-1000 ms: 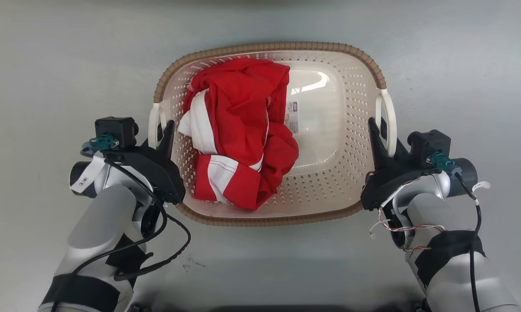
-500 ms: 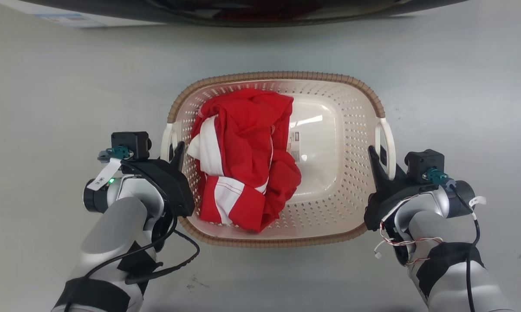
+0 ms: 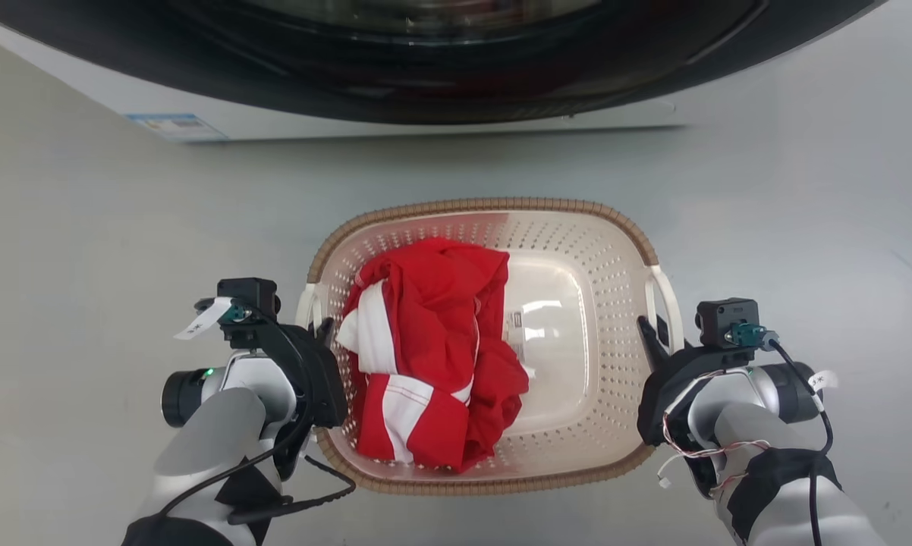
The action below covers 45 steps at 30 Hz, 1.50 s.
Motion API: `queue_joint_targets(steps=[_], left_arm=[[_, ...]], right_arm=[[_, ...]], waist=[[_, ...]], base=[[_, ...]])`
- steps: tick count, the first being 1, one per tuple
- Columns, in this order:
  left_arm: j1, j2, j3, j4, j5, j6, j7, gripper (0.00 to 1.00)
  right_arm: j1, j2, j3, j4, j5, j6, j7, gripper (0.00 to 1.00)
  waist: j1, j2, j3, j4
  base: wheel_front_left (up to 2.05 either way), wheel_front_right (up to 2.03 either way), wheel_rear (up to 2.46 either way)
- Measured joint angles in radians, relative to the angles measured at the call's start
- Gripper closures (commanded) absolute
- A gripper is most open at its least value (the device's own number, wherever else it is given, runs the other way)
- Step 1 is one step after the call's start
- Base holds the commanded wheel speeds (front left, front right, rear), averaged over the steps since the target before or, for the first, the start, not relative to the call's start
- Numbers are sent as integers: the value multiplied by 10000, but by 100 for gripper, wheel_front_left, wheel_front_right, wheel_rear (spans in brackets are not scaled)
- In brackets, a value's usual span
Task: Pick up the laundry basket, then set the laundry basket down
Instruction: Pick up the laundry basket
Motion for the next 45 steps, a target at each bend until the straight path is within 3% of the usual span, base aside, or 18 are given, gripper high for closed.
queue_joint_targets(steps=[24, 45], left_arm=[[969, -44, -424, 397, -938, 12, 2011, 100], [1852, 54, -570, 600, -1584, 40, 3327, 100]], right_arm=[[980, 8, 978, 314, 1523, 405, 1588, 100], [1778, 12, 1801, 278, 2754, 527, 2999, 100]], waist=[[0, 0, -3212, -22], [0, 0, -5845, -129]], base=[[0, 0, 0], [0, 0, 0]])
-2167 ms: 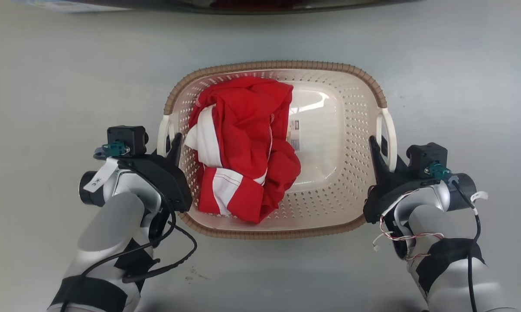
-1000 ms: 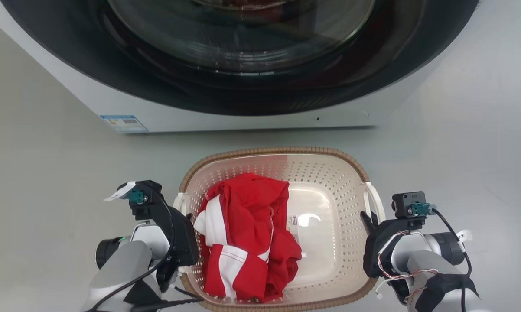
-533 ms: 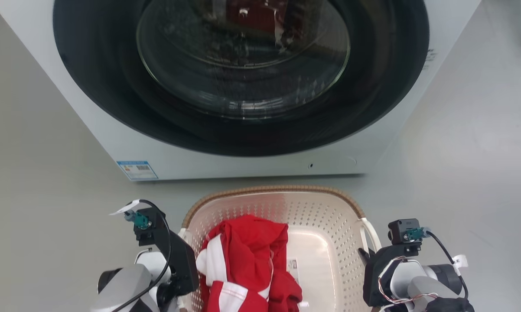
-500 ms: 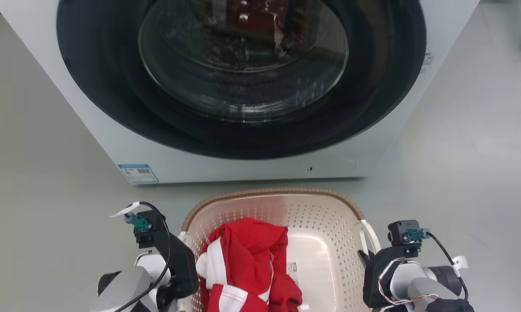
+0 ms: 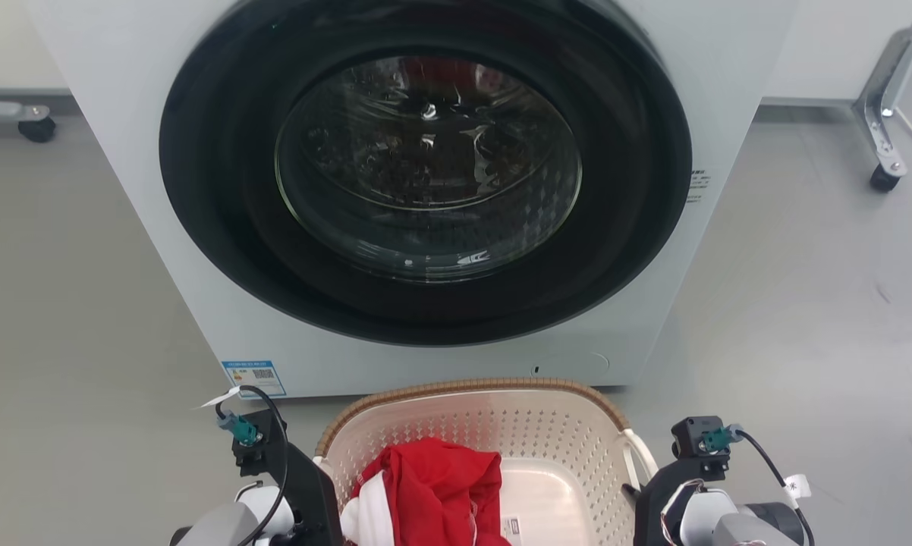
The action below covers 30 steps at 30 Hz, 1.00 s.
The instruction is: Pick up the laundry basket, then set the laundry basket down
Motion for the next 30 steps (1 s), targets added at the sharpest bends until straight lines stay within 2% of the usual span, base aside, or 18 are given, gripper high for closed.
queue_joint_targets(steps=[8, 30], left_arm=[[412, 50, -125, 6, -178, 0, 270, 100], [627, 115, -244, -2, -357, 0, 405, 100]], right_arm=[[358, 13, 188, 2, 374, 25, 349, 100], [583, 17, 564, -6, 1175, 27, 727, 100]], waist=[[0, 0, -461, -76], [1, 2, -680, -253]], base=[[0, 0, 0], [0, 0, 0]])
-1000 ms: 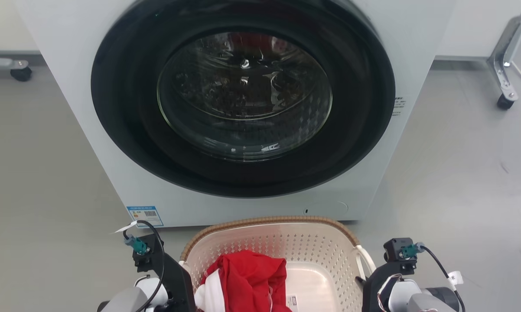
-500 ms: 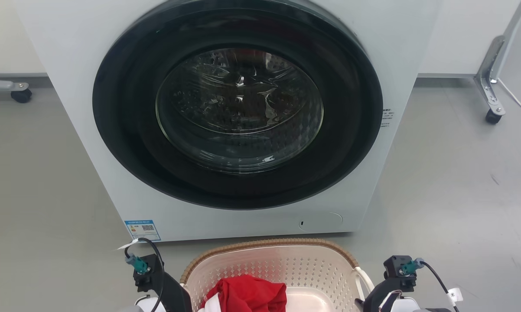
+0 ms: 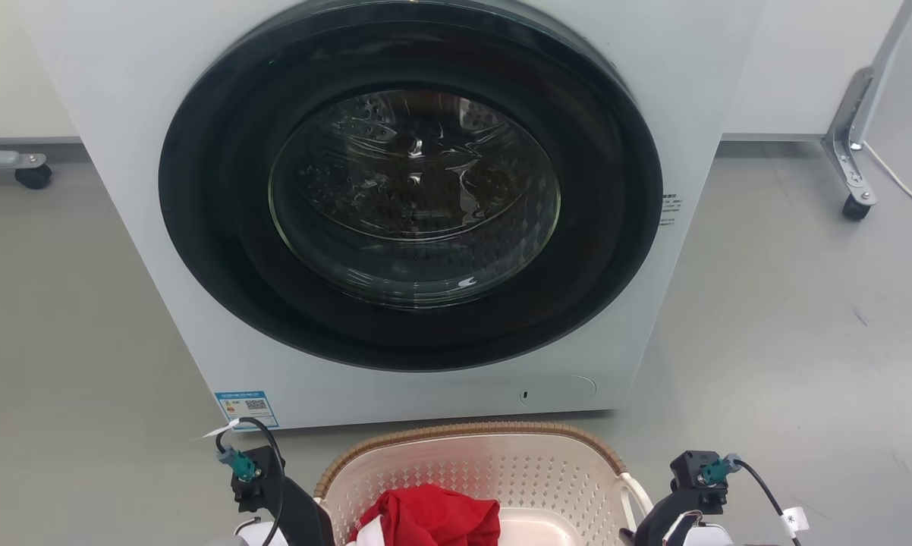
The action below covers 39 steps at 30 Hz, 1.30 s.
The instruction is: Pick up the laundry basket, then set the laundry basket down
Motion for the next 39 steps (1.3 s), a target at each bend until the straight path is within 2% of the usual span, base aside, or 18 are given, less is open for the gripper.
queue_joint_targets(steps=[39], left_arm=[[7, 88, -259, -107, -105, 0, -293, 100]], right_arm=[[-81, 0, 516, 105, 470, -6, -136, 100]], waist=[[1, 0, 321, -62]], base=[[0, 0, 0]])
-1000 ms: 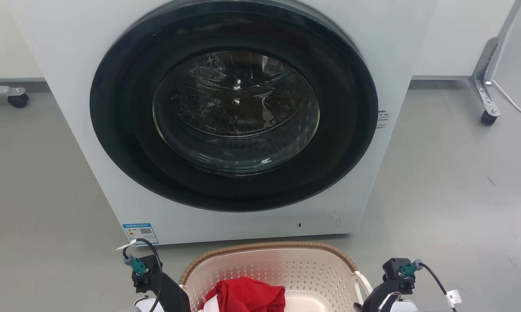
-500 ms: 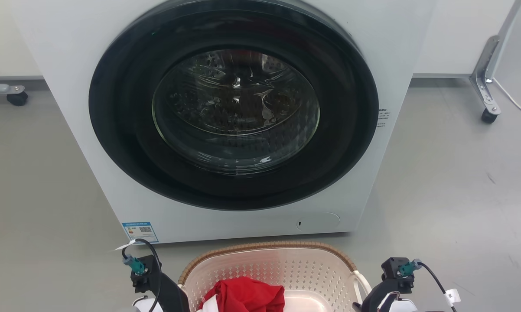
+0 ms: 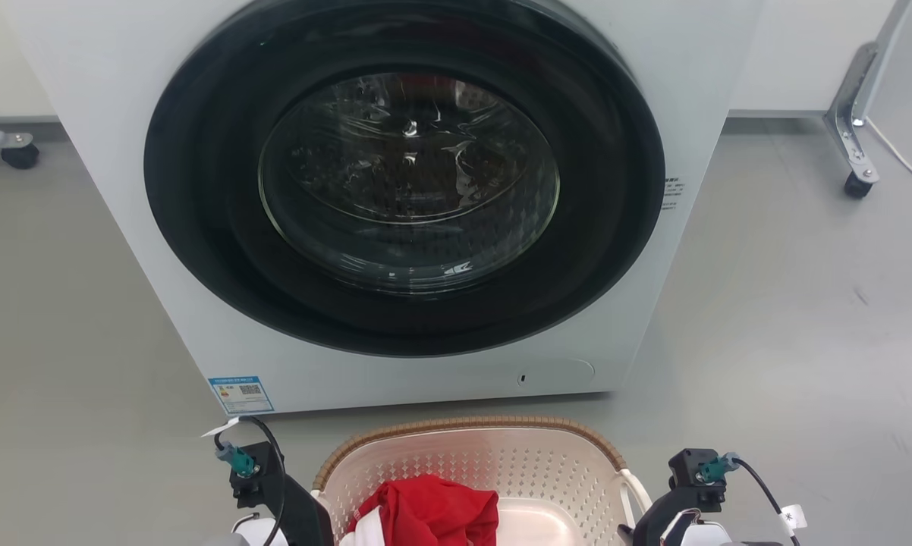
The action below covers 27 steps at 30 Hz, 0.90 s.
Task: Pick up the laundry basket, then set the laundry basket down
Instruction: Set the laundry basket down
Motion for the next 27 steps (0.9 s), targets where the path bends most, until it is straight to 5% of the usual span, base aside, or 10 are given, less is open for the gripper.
queue_joint_targets(steps=[27], left_arm=[[-1002, 318, -155, -711, 123, -2, -1755, 100]], right_arm=[[-1429, -63, 349, -52, -523, -117, -1808, 100]], waist=[[2, 1, 3086, 108]], base=[[0, 0, 0]])
